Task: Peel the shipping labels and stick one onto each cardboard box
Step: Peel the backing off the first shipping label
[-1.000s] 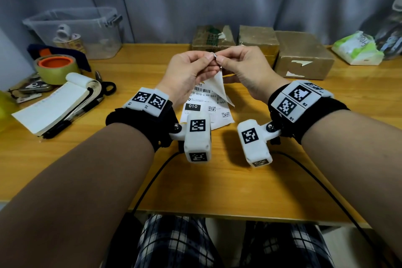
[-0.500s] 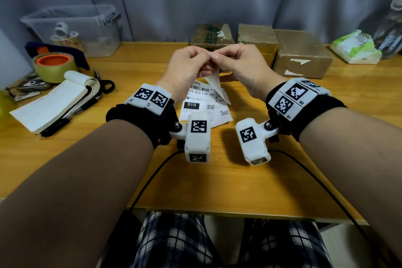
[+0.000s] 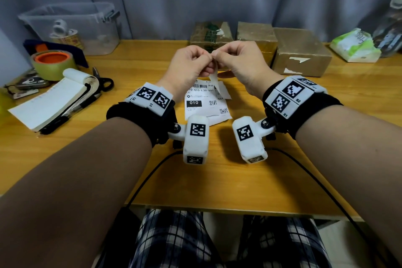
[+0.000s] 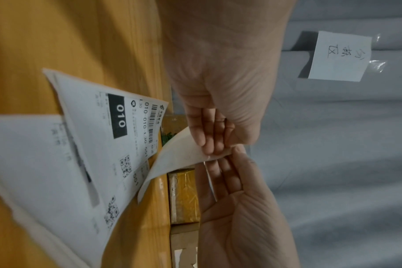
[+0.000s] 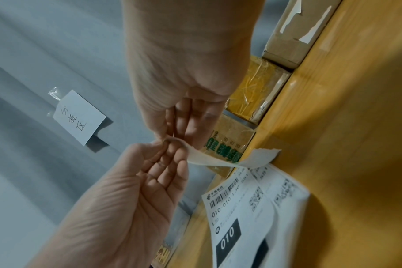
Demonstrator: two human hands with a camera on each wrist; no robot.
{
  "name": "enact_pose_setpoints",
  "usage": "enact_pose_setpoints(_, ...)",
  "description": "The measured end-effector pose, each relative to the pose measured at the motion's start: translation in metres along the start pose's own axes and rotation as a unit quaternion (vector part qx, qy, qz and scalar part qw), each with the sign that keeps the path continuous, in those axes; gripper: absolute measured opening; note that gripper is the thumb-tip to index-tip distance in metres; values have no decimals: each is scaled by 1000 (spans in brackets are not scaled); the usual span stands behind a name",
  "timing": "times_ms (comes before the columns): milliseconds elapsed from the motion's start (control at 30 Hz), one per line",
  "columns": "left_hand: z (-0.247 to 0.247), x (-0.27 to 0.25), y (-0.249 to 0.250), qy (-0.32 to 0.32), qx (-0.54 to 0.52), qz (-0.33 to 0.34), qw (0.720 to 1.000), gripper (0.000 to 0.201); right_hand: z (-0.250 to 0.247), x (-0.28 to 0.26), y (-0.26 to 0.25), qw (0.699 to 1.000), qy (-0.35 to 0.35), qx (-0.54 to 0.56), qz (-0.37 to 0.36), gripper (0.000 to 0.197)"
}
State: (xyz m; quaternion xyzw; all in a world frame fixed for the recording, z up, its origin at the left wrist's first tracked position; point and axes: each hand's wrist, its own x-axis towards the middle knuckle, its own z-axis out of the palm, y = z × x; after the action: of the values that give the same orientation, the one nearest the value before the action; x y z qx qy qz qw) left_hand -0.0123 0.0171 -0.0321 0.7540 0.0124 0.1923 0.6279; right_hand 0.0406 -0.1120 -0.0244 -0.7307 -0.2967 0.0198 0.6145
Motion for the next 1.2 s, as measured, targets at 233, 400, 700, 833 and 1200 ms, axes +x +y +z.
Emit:
enact_pose_setpoints(233, 1, 2, -3, 17, 12, -18, 1000, 19, 4, 0, -1, 1000, 21, 0, 15, 14)
enact_pose_setpoints(400, 0, 1, -7, 17, 21, -31, 999, 22, 6, -1, 0, 999, 30, -2, 36, 20)
enact_pose_setpoints(700, -3, 0, -12, 21, 49, -64, 997, 23, 5, 3, 5, 997, 56, -27, 50, 19)
enact_pose_setpoints(833, -3, -1, -18, 27, 38, -86, 995, 22, 5, 3, 8, 996, 63, -26, 53, 21)
enact_pose_setpoints(1200, -8, 0, -16, 39, -30, -72, 996, 18, 9, 0, 2, 995, -17, -94, -12, 19)
